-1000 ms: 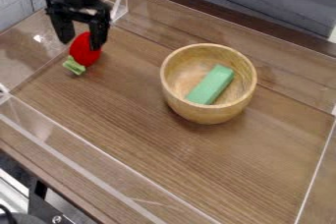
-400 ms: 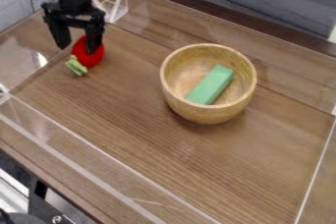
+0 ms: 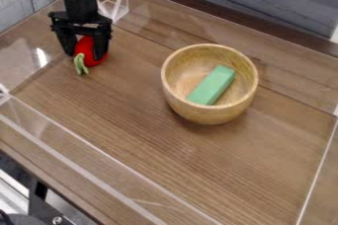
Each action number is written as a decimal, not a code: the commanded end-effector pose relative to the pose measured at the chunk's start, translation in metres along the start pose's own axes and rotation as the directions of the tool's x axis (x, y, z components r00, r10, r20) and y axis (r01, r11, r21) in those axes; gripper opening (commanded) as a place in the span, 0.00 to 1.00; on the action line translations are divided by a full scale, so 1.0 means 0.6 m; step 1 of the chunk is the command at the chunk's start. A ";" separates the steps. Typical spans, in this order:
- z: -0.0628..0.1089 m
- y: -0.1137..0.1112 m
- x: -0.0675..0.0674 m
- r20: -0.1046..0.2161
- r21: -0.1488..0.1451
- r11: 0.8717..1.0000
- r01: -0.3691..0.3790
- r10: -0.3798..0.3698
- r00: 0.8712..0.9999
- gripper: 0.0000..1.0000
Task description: Move the red object to the right side of the table
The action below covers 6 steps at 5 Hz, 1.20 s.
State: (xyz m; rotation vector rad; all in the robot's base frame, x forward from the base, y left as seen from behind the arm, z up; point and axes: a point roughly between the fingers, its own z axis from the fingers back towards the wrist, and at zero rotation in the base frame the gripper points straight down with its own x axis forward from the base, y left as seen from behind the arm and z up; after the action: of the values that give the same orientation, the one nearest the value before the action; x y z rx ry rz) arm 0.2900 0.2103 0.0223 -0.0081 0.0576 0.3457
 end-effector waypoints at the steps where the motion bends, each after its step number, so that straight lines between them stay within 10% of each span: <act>1: 0.014 0.009 -0.003 0.035 0.005 1.000 -0.027 0.027 0.999 1.00; 2: 0.030 0.007 0.007 0.034 -0.009 1.000 -0.020 0.021 0.999 0.00; 3: 0.044 0.007 0.016 0.025 -0.031 0.999 -0.014 0.015 1.000 1.00; 6: 0.040 -0.009 0.046 0.004 -0.053 0.996 -0.069 0.069 0.998 1.00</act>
State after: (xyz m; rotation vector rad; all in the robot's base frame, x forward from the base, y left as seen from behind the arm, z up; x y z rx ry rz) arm 0.3117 0.2071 0.0235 -0.0875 0.1069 0.4089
